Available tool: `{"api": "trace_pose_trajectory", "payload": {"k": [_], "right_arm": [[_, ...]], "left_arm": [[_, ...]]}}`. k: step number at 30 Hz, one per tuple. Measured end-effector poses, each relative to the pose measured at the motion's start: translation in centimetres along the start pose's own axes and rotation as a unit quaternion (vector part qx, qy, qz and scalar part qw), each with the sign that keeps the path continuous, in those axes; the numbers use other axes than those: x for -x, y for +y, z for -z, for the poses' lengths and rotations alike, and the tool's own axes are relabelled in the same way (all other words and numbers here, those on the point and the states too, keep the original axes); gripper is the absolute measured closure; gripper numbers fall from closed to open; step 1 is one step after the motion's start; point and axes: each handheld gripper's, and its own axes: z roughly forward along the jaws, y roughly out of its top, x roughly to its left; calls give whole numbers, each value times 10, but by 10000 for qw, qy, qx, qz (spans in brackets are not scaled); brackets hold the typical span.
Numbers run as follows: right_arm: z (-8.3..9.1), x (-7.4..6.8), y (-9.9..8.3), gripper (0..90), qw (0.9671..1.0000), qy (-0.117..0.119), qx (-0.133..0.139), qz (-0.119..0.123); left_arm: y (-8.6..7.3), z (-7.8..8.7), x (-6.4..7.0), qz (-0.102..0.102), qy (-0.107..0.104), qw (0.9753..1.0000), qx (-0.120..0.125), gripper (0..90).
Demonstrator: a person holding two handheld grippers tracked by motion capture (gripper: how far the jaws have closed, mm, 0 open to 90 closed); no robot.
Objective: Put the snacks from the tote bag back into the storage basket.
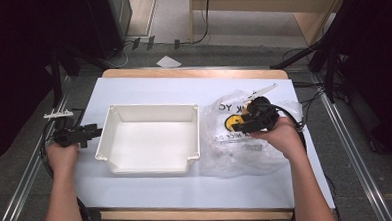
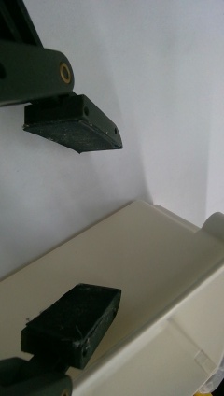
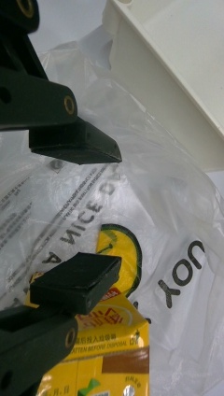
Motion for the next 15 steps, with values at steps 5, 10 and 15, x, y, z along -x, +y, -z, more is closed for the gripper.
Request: {"api": "trace_pose_trajectory", "payload": {"k": [5,10,15], "right_arm": [[5,1,0,448,10000,1,-5,9],[8,2,0,447,10000,-10,15,16],[14,6,-1,447,10000,-30,58,-2]], "left_arm": [[0,0,0,49,12,10000,-6,248],[0,2,0,18,37,10000,46,248],[0,0,0,34,32,10000,21,248]]}}
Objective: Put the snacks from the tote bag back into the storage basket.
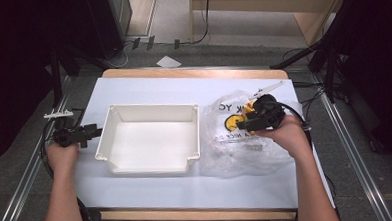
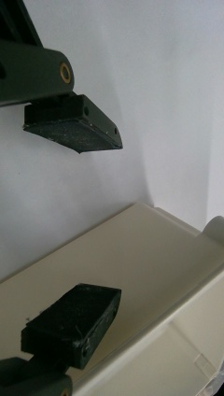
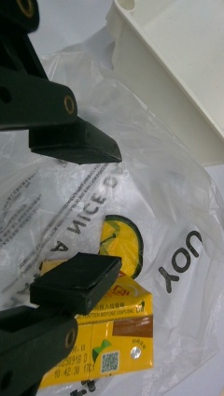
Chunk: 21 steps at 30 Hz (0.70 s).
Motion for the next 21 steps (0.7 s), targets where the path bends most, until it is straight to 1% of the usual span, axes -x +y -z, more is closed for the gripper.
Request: {"api": "trace_pose_trajectory", "payload": {"k": [9,15,20,21], "right_arm": [[9,4,-2,442,10000,-73,56,-11],[18,10,-4,445,9998,-123,122,-52],[21,13,-5,445,9998,-153,127,-60],[23,16,-6,445,9997,-182,153,-68]], "left_arm": [[1,-1,0,-17,-16,10000,-5,248],[1,-2,0,-24,-27,10000,-30,248],[1,-2,0,-19,-26,10000,-39,248],[1,-2,0,-20,-28,10000,-43,248]]}}
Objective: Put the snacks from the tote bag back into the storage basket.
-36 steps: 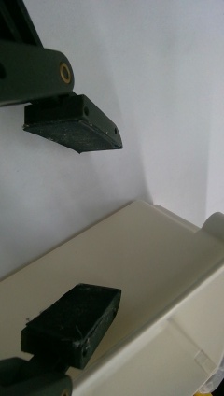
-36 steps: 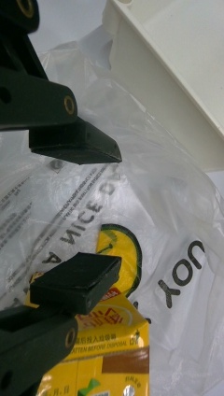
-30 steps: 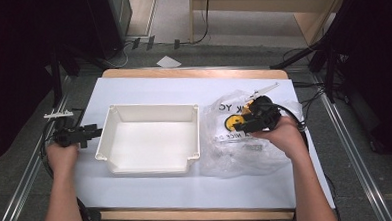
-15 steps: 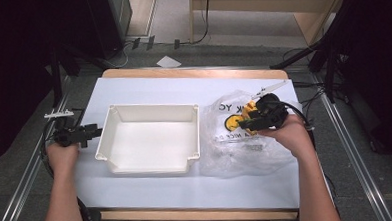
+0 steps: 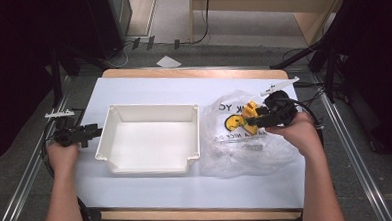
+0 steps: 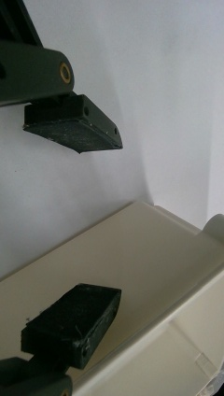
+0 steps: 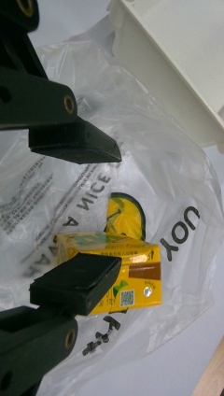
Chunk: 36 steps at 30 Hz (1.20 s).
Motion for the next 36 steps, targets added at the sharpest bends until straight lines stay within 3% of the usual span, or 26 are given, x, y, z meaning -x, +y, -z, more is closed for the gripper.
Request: {"api": "trace_pose_trajectory", "payload": {"k": [19,36], "right_arm": [[5,26,-3,428,9991,-236,-13,-356],[-10,44,5,393,9981,-308,-70,-536]], "left_arm": [[0,0,0,4,-5,10000,14,248],[0,0,0,25,11,10000,4,248]]}}
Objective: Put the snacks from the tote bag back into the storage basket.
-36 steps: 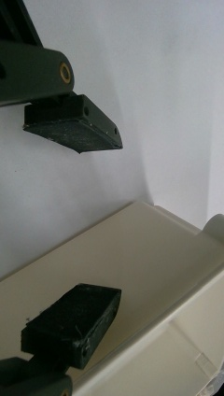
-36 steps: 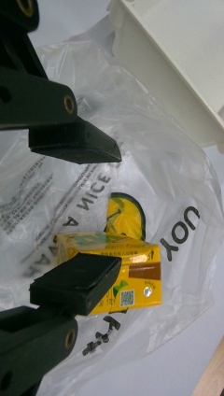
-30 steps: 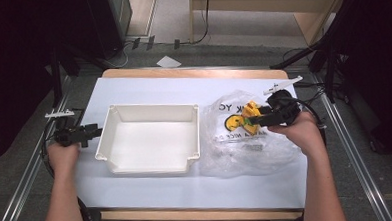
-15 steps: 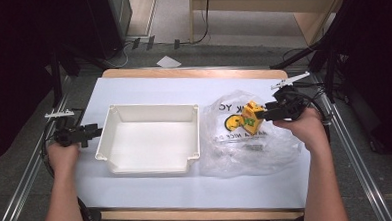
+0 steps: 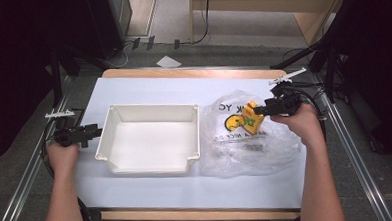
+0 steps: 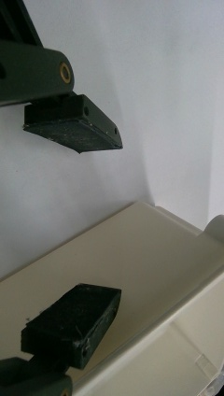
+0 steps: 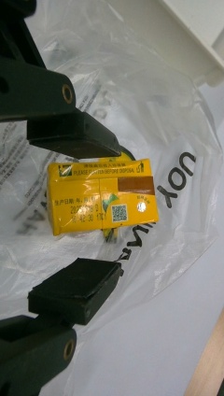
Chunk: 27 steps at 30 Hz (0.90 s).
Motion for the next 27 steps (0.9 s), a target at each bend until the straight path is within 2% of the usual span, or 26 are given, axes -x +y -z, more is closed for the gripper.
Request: {"api": "trace_pose_trajectory", "payload": {"k": [3,7,18,23,27], "right_arm": [[-7,1,0,385,10000,-6,-94,-13],[-14,5,-1,372,9998,133,-140,-48],[-32,3,-2,379,9993,160,-341,-10],[-36,3,-3,387,9992,168,-340,97],[-45,0,-4,398,9984,166,-511,192]], "left_arm": [[0,1,0,10,0,10000,17,248],[0,1,0,16,-4,10000,24,248],[0,1,0,26,-1,10000,36,248],[-1,2,-1,40,-5,10000,85,246],[-1,3,-1,20,-1,10000,71,246]]}}
